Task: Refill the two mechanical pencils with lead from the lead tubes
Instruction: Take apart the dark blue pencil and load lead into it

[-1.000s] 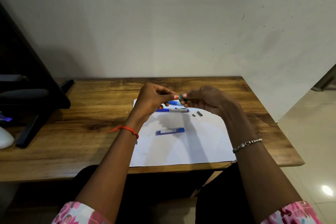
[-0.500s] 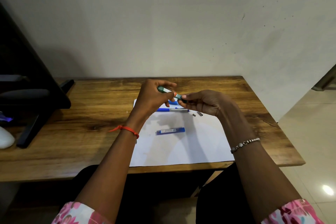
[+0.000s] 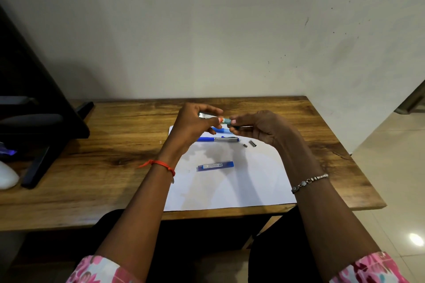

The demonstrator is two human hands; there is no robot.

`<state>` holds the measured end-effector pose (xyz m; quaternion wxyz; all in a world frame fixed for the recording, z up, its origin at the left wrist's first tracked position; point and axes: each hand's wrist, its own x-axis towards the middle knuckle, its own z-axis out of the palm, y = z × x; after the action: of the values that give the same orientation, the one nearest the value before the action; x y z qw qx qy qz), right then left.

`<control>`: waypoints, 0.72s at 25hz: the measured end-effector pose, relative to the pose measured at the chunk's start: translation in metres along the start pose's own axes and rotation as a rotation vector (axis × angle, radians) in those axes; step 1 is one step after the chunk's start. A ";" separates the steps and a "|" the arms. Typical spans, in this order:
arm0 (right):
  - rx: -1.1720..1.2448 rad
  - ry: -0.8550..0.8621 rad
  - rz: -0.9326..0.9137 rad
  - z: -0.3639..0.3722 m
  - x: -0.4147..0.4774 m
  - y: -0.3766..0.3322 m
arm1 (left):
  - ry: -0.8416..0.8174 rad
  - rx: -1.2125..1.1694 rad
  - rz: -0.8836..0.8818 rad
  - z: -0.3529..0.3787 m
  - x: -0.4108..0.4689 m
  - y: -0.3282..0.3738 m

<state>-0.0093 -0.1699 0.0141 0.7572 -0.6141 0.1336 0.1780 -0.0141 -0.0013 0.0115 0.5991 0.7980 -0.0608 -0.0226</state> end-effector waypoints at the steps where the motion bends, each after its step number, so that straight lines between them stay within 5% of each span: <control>1: -0.025 0.005 -0.046 -0.001 -0.001 -0.001 | -0.017 -0.056 -0.029 0.000 0.000 -0.001; 18: -0.465 0.004 -0.380 -0.006 0.000 -0.005 | -0.102 -0.110 -0.181 0.003 0.003 -0.011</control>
<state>-0.0065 -0.1765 0.0173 0.6158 -0.7854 -0.0265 0.0576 -0.0105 -0.0014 0.0007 0.6336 0.7640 -0.0176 -0.1207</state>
